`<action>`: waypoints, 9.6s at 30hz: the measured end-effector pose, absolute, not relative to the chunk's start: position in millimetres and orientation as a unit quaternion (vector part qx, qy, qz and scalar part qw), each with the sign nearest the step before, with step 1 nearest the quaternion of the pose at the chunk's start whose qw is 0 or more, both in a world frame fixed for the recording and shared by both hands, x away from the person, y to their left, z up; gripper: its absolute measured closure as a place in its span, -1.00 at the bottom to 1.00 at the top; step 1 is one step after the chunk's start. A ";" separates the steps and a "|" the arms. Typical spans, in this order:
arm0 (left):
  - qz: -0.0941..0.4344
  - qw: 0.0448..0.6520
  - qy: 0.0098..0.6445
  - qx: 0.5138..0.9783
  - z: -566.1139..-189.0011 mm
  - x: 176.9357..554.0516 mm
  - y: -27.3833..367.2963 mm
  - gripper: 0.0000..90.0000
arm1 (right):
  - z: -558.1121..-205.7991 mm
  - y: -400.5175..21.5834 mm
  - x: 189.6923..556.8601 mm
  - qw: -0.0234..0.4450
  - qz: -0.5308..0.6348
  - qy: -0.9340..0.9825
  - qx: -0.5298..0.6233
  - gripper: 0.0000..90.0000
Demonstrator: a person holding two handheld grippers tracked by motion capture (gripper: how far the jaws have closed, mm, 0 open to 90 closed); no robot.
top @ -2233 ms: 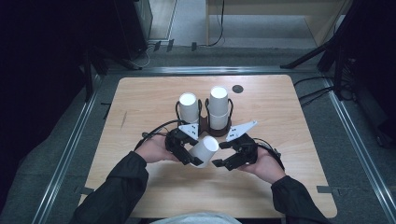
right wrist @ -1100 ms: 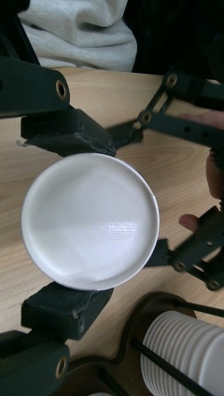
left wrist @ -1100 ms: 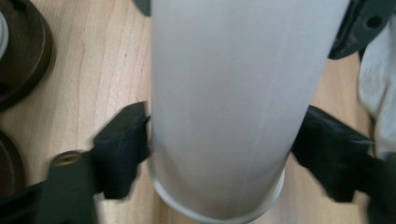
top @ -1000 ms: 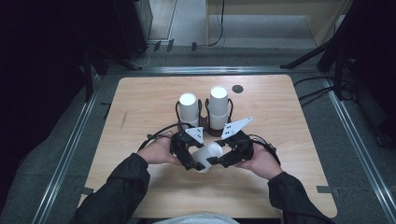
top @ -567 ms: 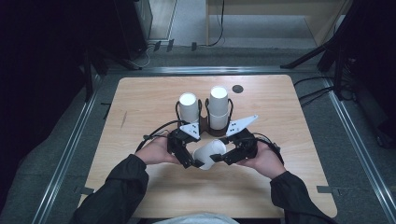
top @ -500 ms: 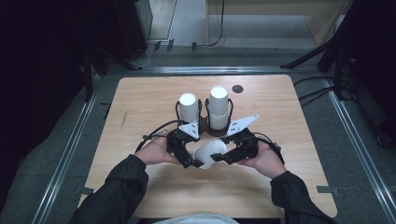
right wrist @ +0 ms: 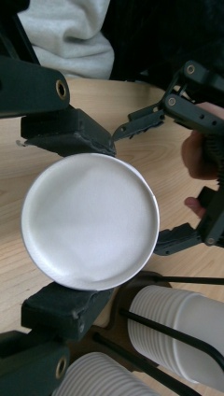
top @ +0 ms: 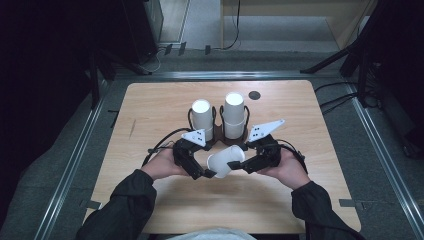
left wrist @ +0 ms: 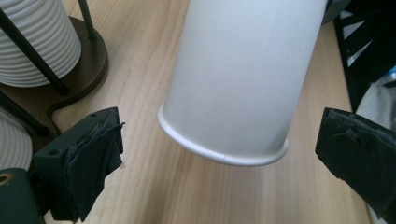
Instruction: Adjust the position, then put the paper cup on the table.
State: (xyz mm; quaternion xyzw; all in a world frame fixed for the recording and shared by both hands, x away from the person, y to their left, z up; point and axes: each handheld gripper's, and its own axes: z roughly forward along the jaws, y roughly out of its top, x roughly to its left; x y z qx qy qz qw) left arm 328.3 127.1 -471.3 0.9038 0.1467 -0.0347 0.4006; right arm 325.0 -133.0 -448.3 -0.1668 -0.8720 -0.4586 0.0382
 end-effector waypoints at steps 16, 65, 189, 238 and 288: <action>-0.034 0.434 0.158 0.887 -474.9 321.9 124.7 -0.97 | -435.5 -135.8 326.9 0.048 -0.498 -0.850 -0.163 -0.25; -0.037 0.378 0.126 0.916 -448.4 338.0 139.9 -0.50 | -459.8 -123.4 322.5 0.034 -0.435 -0.886 -0.156 -0.45; -0.083 0.465 0.116 0.874 -471.5 317.9 140.2 -0.58 | -456.8 -102.3 316.9 0.067 -0.429 -0.897 -0.085 -0.30; -0.043 0.285 0.106 0.952 -445.8 340.6 122.5 -0.51 | -478.4 -103.0 322.7 0.005 -0.373 -0.921 -0.113 -0.45; -0.032 0.274 0.093 0.957 -455.3 338.1 97.7 -0.93 | -484.6 -88.8 317.2 -0.012 -0.355 -0.931 -0.087 -0.30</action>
